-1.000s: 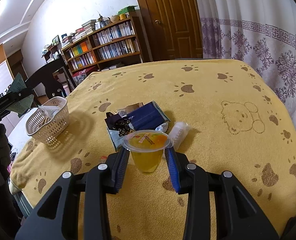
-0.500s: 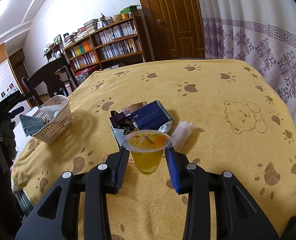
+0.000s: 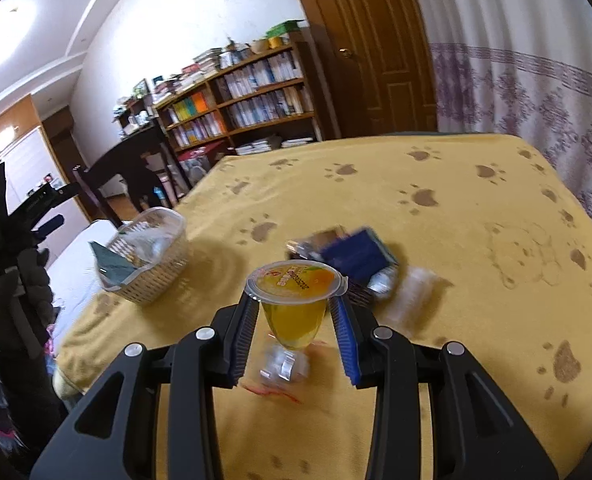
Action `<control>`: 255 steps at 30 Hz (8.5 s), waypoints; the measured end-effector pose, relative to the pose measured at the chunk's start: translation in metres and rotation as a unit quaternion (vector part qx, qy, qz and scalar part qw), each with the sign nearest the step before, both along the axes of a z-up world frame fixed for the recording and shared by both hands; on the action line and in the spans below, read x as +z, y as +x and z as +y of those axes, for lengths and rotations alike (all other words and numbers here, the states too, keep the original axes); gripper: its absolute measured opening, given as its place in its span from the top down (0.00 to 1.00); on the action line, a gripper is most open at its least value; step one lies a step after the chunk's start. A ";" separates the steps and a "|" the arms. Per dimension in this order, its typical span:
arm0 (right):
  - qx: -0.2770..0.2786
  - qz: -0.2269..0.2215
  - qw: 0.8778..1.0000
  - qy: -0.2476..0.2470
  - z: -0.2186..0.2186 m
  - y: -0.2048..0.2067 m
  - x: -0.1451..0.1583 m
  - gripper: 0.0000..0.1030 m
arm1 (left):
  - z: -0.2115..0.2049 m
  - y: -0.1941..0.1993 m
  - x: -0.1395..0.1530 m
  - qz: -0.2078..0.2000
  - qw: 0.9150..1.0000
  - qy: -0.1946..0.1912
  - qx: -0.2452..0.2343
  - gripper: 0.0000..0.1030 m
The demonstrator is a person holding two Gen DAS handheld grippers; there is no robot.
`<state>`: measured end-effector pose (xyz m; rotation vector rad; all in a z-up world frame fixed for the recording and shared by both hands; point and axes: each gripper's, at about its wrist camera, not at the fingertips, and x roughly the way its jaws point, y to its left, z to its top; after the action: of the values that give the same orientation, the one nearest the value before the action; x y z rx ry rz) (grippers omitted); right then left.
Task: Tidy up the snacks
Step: 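Carry the blue cookie bag to the basket and release it with the left gripper, then lower the jelly cup into the basket and open the right gripper, then move the right gripper back to the pile toward the black-wrapped candy, then grasp the black candy with the right gripper while the left grasps the clear wafer packet, then carry the wafer packet into the basket and open the left gripper while the right lifts the candy, then lower the black candy into the basket and open the right gripper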
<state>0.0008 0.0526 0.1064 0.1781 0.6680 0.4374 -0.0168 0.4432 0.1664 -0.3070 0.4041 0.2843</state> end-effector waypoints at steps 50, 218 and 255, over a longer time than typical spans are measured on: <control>0.163 0.090 0.982 0.036 0.213 0.075 0.022 0.63 | 0.026 -0.045 0.036 -0.085 0.995 -0.047 0.016 0.03; -0.036 -0.025 0.997 -0.060 -0.005 -0.005 -0.015 0.73 | -0.092 0.026 -0.026 0.046 0.988 0.039 -0.145 0.60; 0.015 -0.042 0.996 -0.076 0.037 -0.008 -0.001 0.73 | 0.032 -0.006 -0.008 -0.002 0.999 -0.028 0.020 0.17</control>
<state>-0.0072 0.0892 0.1051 0.0051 0.6184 0.4184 -0.0227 0.4751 0.1583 -0.3713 0.4033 0.3109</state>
